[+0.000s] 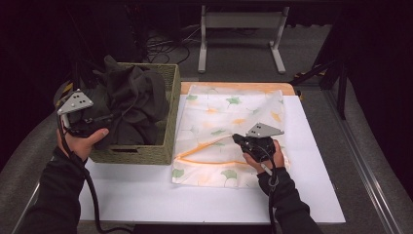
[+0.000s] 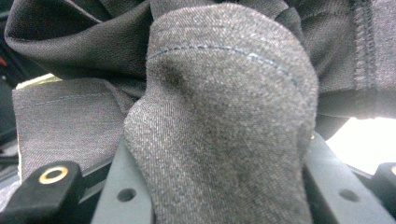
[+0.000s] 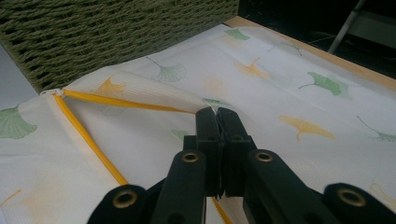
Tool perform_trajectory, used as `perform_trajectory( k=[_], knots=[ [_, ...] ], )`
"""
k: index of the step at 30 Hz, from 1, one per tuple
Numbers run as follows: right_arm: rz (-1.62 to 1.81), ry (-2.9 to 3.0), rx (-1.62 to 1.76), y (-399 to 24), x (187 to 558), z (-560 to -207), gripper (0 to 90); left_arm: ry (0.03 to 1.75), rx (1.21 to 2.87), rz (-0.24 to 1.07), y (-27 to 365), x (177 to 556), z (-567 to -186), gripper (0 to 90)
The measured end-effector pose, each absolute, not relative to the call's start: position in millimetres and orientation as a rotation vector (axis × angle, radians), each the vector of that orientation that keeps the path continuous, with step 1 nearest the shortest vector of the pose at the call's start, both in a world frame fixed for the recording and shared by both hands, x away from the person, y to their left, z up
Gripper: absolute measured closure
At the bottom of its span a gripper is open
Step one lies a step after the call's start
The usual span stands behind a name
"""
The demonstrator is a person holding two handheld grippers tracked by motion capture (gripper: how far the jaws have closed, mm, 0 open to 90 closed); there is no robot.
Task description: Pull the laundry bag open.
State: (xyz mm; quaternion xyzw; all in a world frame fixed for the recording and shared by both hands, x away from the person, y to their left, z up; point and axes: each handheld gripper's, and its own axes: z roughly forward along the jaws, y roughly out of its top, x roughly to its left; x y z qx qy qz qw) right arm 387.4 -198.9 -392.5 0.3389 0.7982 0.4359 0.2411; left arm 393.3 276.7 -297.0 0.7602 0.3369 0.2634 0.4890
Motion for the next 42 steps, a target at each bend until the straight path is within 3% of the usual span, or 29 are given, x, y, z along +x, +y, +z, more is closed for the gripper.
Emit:
perform_trajectory(
  k=[20,35,42],
  knots=[
    [1.217,2.159,0.946,-207,389,-387,88.9,0.519,1.973,0.386,226,317,-272,62.3],
    [1.228,2.15,0.958,-209,390,-386,89.0,0.36,2.218,0.207,138,309,-323,61.9],
    [1.234,2.15,0.944,-210,388,-383,89.0,0.329,2.429,0.144,85,322,-360,61.0]
  ],
)
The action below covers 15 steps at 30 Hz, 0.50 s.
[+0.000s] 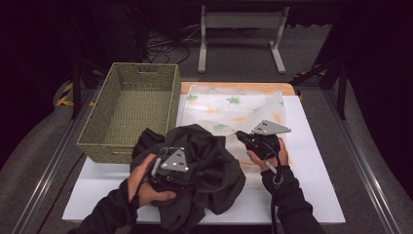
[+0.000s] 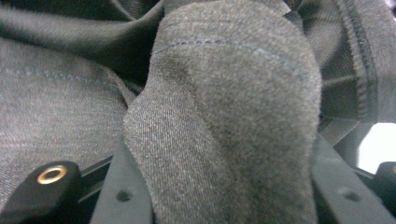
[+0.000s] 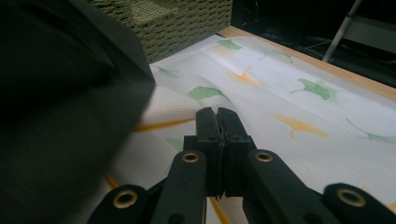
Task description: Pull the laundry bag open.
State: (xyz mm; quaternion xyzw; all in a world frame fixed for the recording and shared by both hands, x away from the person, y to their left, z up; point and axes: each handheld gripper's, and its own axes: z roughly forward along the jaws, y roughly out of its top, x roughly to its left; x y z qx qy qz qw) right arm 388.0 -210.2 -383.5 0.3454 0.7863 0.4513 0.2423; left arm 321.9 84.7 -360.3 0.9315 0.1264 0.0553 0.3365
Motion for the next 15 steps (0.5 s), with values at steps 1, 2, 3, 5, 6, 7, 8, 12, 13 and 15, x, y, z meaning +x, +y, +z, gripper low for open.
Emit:
perform_trajectory(
  k=[1,2,3,5,6,7,8,12,13,15],
  knots=[
    [1.235,2.147,0.944,-211,388,-383,89.0,0.353,2.443,0.112,76,327,-367,61.0],
    [1.245,2.149,0.946,-213,388,-383,89.0,0.36,2.462,0.1,69,331,-372,60.9],
    [1.244,2.151,0.94,-213,387,-382,89.0,0.377,2.472,0.016,59,338,-379,60.5],
    [1.247,2.15,0.931,-213,386,-380,89.0,0.387,2.48,-0.038,52,344,-385,60.1],
    [1.25,2.15,0.922,-212,385,-378,89.1,0.395,2.489,-0.056,46,346,-390,59.9],
    [1.254,2.151,0.917,-211,384,-377,89.0,0.403,2.5,-0.057,41,349,-392,59.7],
    [1.261,2.153,0.91,-211,382,-375,89.1,0.42,2.493,-0.052,38,352,-394,59.1],
    [1.29,2.153,0.881,-206,373,-366,89.1,0.51,2.445,-0.081,31,364,-396,58.3],
    [1.296,2.155,0.872,-206,372,-364,89.1,0.527,2.444,-0.086,30,366,-397,58.2],
    [1.302,2.155,0.857,-202,367,-358,89.2,0.609,2.403,-0.076,26,369,-399,57.1]
  ],
)
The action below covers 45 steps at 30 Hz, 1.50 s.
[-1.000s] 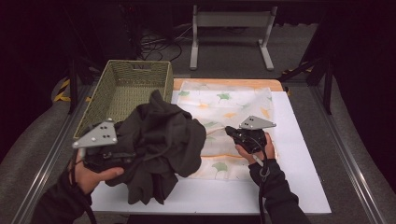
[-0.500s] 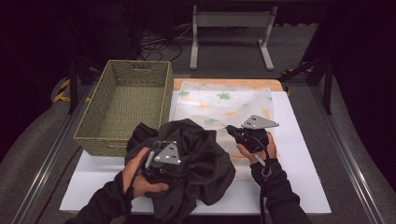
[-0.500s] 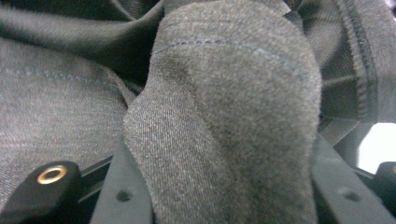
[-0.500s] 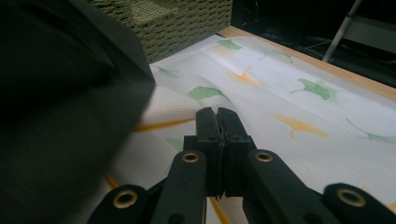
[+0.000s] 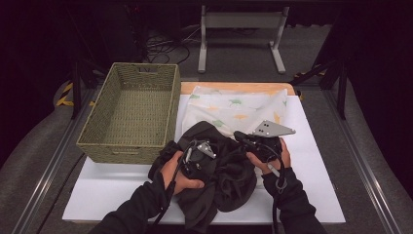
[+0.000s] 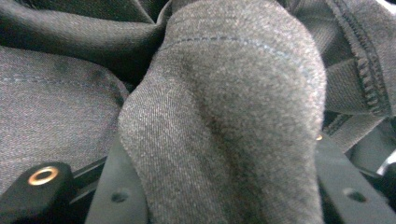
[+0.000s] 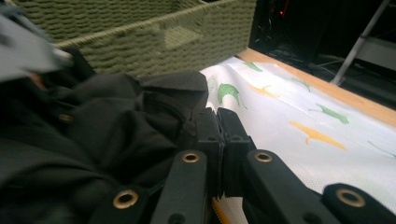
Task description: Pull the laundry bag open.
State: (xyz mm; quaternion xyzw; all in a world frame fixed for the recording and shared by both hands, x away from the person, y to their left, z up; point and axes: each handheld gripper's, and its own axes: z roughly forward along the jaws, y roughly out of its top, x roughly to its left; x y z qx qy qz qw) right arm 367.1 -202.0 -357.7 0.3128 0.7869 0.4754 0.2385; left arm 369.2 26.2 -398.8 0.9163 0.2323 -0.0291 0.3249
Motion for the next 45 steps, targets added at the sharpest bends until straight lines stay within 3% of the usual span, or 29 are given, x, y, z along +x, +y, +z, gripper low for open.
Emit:
perform_trajectory(
  k=[6,12,19,24,29,34,45],
  knots=[
    [1.316,2.19,0.793,-190,357,-352,89.2,0.786,2.314,-0.023,19,377,-407,51.9],
    [1.298,2.282,0.733,-179,348,-355,89.2,0.925,2.164,0.172,11,384,-410,44.0],
    [1.213,2.342,0.762,-184,352,-374,89.2,0.832,2.119,0.16,22,381,-404,21.2],
    [1.193,2.348,0.776,-186,353,-378,89.2,0.691,2.087,0.207,49,359,-385,14.3],
    [1.179,2.341,0.778,-186,353,-380,89.2,0.541,2.136,0.241,75,339,-383,11.7],
    [1.167,2.351,0.758,-186,352,-382,89.1,0.431,2.207,0.291,100,324,-405,12.2],
    [1.164,2.373,0.752,-184,354,-385,89.0,0.455,2.21,0.251,89,335,-427,15.6]
  ],
)
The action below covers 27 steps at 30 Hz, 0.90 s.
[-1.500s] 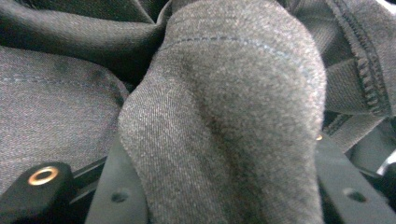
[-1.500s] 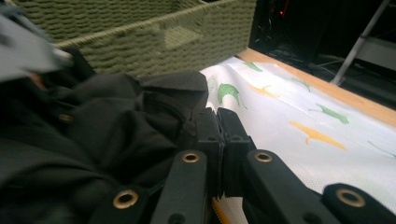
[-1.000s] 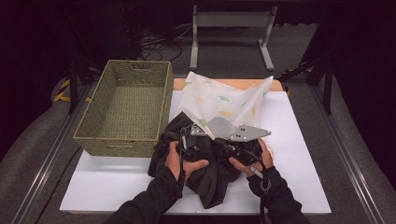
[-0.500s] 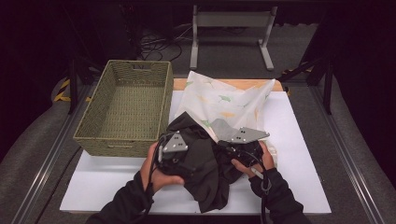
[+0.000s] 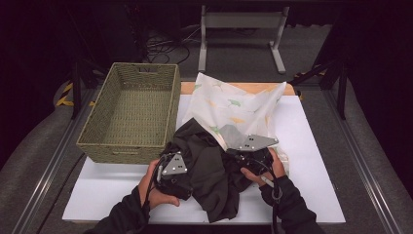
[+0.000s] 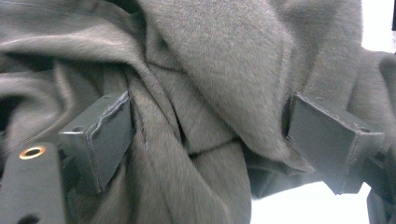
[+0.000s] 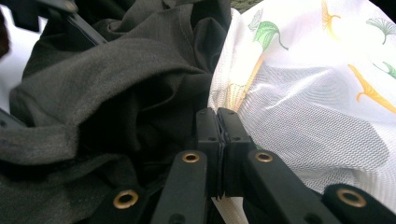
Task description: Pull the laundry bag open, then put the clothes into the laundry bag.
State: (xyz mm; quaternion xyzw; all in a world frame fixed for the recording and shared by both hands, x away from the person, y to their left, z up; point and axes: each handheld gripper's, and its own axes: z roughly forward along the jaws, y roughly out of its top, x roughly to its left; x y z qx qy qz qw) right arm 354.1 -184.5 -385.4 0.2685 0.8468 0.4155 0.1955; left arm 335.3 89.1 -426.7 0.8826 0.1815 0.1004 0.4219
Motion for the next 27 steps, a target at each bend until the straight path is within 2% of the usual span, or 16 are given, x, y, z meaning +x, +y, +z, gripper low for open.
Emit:
perform_trajectory(
  k=[3,9,12,15,16,20,27],
  knots=[
    [1.165,2.379,0.746,-183,354,-386,89.1,0.467,2.219,0.277,79,338,-431,15.6],
    [1.192,2.383,0.757,-182,353,-388,89.2,0.473,2.247,0.319,65,341,-433,22.9],
    [1.202,2.385,0.755,-180,351,-387,89.2,0.463,2.283,0.357,58,341,-433,30.1],
    [1.213,2.392,0.743,-177,348,-386,89.2,0.462,2.307,0.366,54,343,-433,41.5],
    [1.213,2.392,0.743,-177,348,-386,89.2,0.465,2.309,0.356,52,345,-433,41.5],
    [1.206,2.403,0.716,-169,341,-386,89.3,0.513,2.277,0.358,51,352,-434,58.8],
    [1.3,2.331,0.72,-168,335,-369,89.4,0.578,2.181,0.42,46,350,-422,64.1]
  ],
)
